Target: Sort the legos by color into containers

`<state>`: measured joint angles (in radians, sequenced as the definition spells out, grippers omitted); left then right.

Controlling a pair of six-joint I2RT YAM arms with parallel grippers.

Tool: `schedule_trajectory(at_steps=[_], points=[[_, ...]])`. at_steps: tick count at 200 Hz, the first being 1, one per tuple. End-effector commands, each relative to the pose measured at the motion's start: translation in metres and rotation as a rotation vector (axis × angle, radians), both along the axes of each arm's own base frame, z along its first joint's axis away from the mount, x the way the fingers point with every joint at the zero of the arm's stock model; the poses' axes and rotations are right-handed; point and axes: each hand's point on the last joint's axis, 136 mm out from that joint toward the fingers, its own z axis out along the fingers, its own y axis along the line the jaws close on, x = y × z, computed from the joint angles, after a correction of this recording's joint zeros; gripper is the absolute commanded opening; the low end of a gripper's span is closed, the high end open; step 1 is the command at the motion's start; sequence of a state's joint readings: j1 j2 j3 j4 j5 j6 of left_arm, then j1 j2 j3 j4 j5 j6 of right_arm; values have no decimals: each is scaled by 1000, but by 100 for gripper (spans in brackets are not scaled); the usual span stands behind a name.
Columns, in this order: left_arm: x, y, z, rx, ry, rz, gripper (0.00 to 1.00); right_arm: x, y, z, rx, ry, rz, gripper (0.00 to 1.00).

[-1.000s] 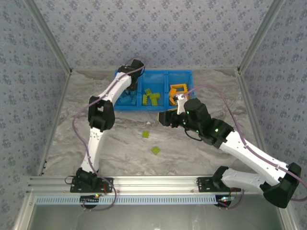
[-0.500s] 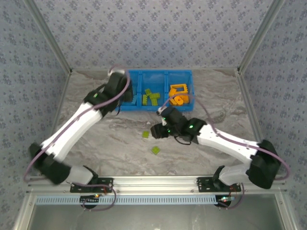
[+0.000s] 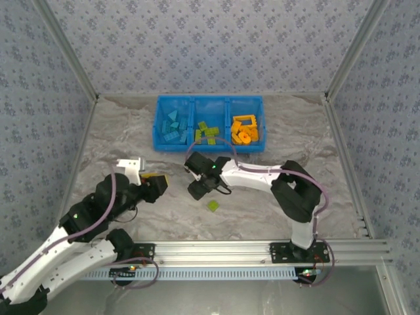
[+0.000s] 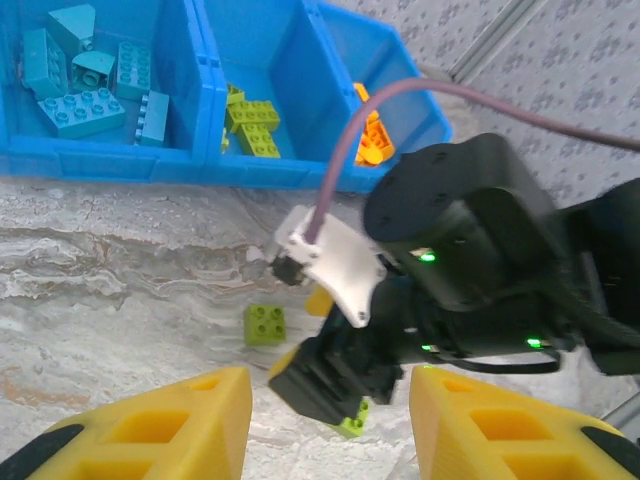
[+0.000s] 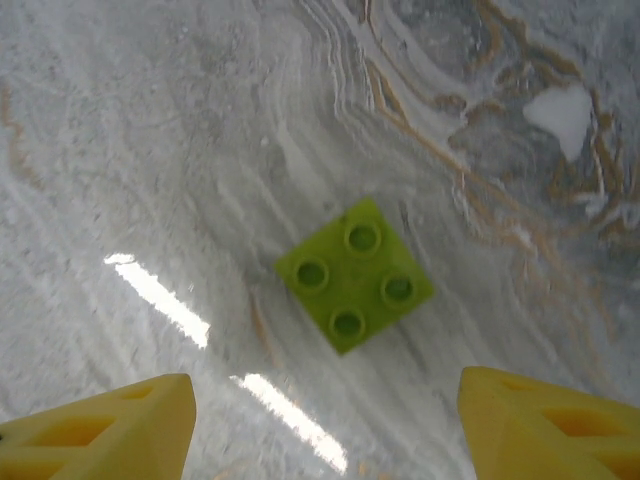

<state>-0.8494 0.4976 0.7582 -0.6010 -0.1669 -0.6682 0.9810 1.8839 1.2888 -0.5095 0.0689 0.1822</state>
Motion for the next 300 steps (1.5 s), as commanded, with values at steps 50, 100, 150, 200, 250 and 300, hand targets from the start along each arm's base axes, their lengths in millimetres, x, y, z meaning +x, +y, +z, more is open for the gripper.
schedule_trajectory(at_steps=[50, 100, 150, 200, 250, 300], points=[[-4, -8, 7, -58, 9, -33, 45, 23, -1, -26, -97, 24, 63, 68], [-2, -12, 10, -52, 5, -42, 45, 34, -3, -29, -87, 29, 30, 59], [-1, -15, 10, -52, 8, -51, 44, 34, -1, -28, -67, 37, 22, 41], [5, -23, 11, -53, 8, -52, 43, 62, -13, 35, 4, -81, -101, 37], [27, -43, 27, -48, -46, -48, 42, 134, -34, 63, -18, -165, -305, 35], [37, -58, 40, -39, -70, -73, 41, 213, -29, 68, 49, -226, -430, 35]])
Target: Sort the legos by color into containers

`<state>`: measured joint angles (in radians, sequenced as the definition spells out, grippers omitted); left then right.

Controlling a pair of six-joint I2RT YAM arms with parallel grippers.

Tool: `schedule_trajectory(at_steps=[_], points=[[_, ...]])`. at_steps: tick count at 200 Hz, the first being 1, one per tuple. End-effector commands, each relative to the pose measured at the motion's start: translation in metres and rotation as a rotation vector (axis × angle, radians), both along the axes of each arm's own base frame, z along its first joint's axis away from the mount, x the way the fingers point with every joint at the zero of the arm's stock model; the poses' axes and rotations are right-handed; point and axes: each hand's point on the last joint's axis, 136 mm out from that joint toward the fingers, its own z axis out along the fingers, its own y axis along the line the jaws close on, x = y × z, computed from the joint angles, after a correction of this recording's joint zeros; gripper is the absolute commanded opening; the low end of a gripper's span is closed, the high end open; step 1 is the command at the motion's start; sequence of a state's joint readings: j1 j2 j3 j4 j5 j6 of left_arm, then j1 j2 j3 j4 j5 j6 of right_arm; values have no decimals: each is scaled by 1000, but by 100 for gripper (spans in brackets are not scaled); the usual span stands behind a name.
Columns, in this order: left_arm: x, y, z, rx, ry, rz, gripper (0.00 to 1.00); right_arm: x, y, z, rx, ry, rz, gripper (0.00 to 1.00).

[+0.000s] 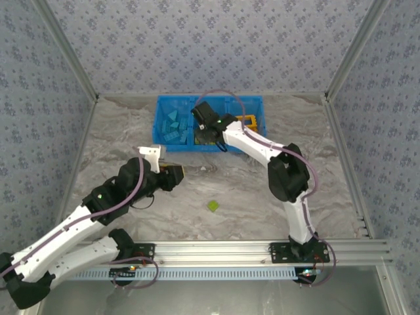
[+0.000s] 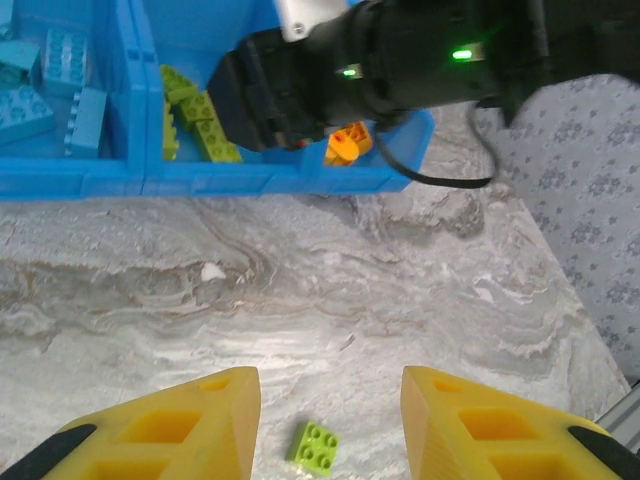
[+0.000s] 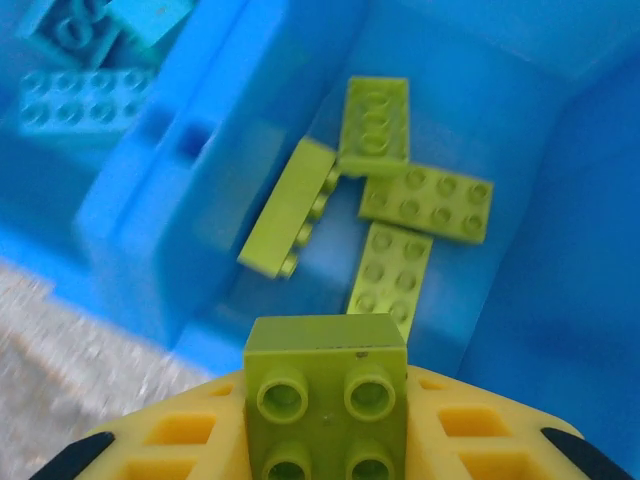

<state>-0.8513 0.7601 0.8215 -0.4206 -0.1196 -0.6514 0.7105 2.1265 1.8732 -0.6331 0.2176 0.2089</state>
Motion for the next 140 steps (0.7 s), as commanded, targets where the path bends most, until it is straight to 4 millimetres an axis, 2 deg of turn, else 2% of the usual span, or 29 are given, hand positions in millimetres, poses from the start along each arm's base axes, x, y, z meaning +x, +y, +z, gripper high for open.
schedule_trajectory(at_steps=[1, 28, 74, 108, 140], points=[[4, -8, 35, -53, -86, -22, 41, 23, -9, -17, -26, 18, -71, 35], [3, -10, 30, -59, -75, -26, 41, 54, -5, -19, -26, 0, -101, 36], [-1, -12, 28, -65, -68, -32, 41, 93, -16, -42, -3, 25, -194, 38], [-2, -14, 27, -60, -63, -39, 41, 105, -13, -52, 44, 46, -185, 47], [-1, -18, 25, -54, -61, -43, 41, 106, -10, -45, 61, 46, -165, 52]])
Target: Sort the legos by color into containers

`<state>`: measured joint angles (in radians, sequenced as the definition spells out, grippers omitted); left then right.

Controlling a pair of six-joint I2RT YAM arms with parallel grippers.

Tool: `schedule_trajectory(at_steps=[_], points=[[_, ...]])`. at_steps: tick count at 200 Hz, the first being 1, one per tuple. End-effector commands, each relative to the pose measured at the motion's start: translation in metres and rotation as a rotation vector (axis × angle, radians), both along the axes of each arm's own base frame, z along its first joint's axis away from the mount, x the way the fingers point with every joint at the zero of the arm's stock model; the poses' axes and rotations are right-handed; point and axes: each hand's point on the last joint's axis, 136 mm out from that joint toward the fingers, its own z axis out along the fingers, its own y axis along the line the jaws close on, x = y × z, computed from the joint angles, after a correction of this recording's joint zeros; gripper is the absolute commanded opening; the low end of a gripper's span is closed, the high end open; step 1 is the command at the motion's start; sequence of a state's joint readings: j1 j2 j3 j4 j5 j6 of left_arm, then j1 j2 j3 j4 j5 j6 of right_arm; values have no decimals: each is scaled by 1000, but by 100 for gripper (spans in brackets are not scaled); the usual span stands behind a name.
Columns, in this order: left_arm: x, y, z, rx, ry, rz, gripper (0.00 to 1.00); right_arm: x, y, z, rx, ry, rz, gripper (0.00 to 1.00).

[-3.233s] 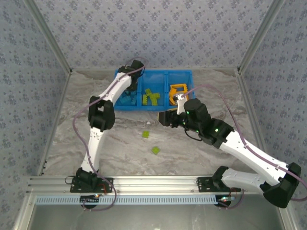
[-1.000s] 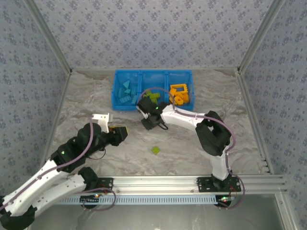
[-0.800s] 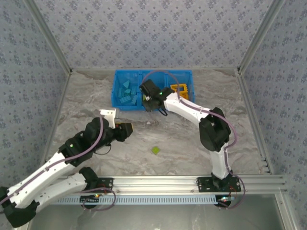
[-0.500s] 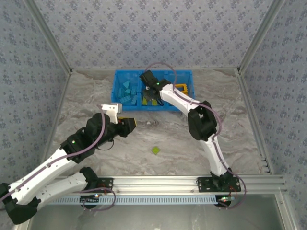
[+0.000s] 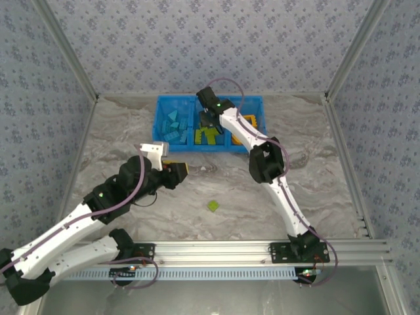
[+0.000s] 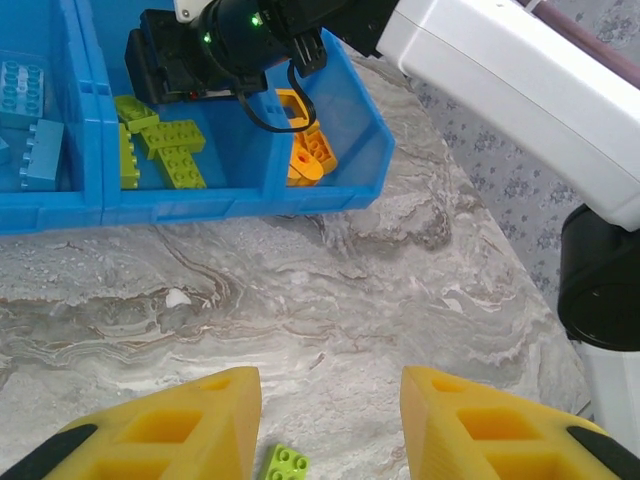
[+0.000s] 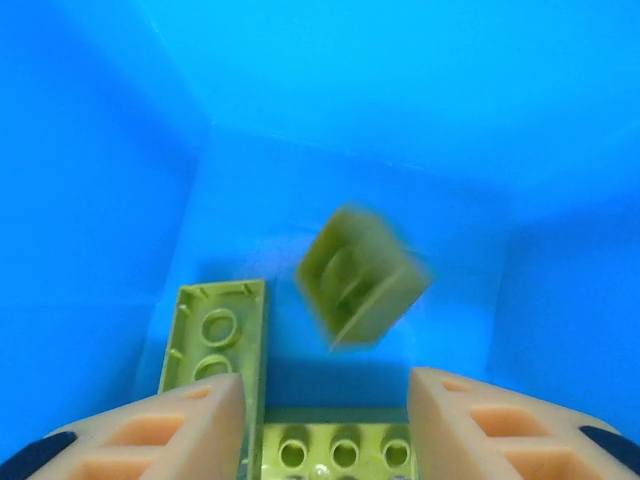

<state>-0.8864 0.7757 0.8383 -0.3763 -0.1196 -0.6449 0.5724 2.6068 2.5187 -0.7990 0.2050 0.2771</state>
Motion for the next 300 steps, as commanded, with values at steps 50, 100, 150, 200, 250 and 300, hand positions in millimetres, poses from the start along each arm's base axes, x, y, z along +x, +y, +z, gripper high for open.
schedule_trajectory(at_steps=[50, 100, 150, 200, 250, 300], points=[[3, -9, -9, 53, 17, -11, 41, -21, 7, 105, 62, -127, 27, 50], [-9, -21, -56, 240, 69, -111, 43, -90, -30, 215, 197, -301, -11, 48], [-28, -48, -118, 499, 114, -296, 50, -236, -64, 227, 452, -284, 194, 49], [-27, -81, -171, 699, 174, -412, 56, -381, -117, 198, 600, -127, 364, 57], [-25, -100, -221, 874, 259, -449, 59, -431, -155, 189, 672, -87, 312, 68], [-27, -96, -248, 937, 341, -414, 63, -421, -144, 186, 690, -81, 310, 68]])
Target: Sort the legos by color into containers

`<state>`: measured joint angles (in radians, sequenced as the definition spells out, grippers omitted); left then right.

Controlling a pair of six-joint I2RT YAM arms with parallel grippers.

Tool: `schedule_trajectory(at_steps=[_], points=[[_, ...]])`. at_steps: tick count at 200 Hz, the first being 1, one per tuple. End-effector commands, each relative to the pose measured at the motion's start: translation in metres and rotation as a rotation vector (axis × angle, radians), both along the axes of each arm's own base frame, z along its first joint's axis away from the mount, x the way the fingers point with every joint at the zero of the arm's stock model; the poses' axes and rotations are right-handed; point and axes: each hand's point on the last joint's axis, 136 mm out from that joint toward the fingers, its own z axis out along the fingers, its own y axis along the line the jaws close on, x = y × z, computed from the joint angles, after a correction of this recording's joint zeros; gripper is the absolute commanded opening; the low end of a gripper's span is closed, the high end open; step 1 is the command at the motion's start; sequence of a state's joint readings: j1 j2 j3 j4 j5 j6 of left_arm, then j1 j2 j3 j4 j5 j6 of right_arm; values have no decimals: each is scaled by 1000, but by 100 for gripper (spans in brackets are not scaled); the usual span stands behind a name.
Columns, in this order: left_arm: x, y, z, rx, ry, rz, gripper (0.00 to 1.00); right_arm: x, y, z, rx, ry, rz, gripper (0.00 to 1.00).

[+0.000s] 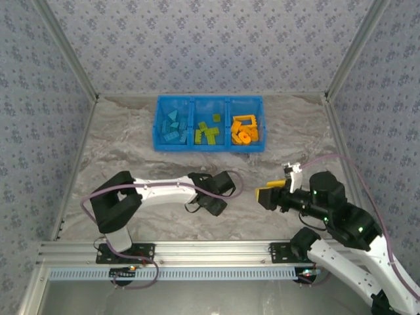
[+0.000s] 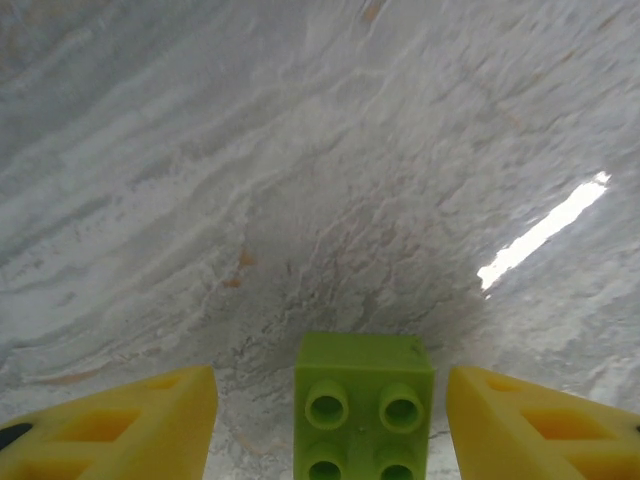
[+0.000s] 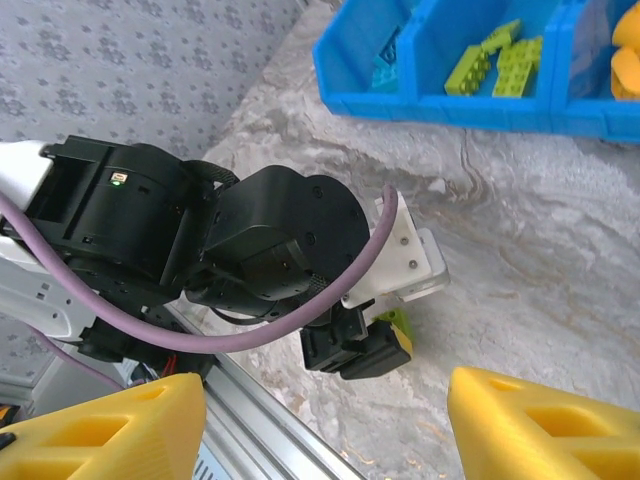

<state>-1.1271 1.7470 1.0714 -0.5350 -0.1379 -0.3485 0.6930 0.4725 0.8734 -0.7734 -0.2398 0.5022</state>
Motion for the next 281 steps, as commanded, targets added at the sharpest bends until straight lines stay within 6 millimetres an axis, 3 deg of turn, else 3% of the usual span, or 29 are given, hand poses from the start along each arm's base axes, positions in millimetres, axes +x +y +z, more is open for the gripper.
schedule_trajectory(at_steps=[1, 22, 70, 100, 130, 153, 185, 211, 240, 259, 281], points=[[0, 2, -2, 39, 6, 25, 63, 0, 8, -6, 8, 43, 22, 68], [-3, 1, -10, 49, 34, 34, 59, 2, 10, -8, -2, 50, 25, 67], [-4, -5, -10, 26, 32, 30, 30, 4, 8, -14, -21, 58, 6, 66], [8, 0, 11, 7, -25, 85, 26, 8, 8, -14, -21, 56, -6, 66], [51, 16, 69, -128, -62, 229, 26, 25, 18, -22, -82, 73, -15, 63], [94, 20, 114, -278, -75, 317, 26, 57, 30, -22, -114, 36, -76, 62], [158, 14, 147, -382, -91, 375, 27, 105, 46, -11, -169, -57, -182, 60], [208, 6, 151, -415, -84, 431, 27, 136, 49, -10, -216, -58, -281, 60], [256, -5, 146, -456, -61, 488, 26, 143, 56, -9, -217, -56, -292, 59], [270, -12, 135, -430, -37, 503, 26, 143, 53, -11, -223, -44, -302, 59], [282, -11, 109, -400, 7, 567, 25, 141, 49, -12, -215, -40, -310, 59]])
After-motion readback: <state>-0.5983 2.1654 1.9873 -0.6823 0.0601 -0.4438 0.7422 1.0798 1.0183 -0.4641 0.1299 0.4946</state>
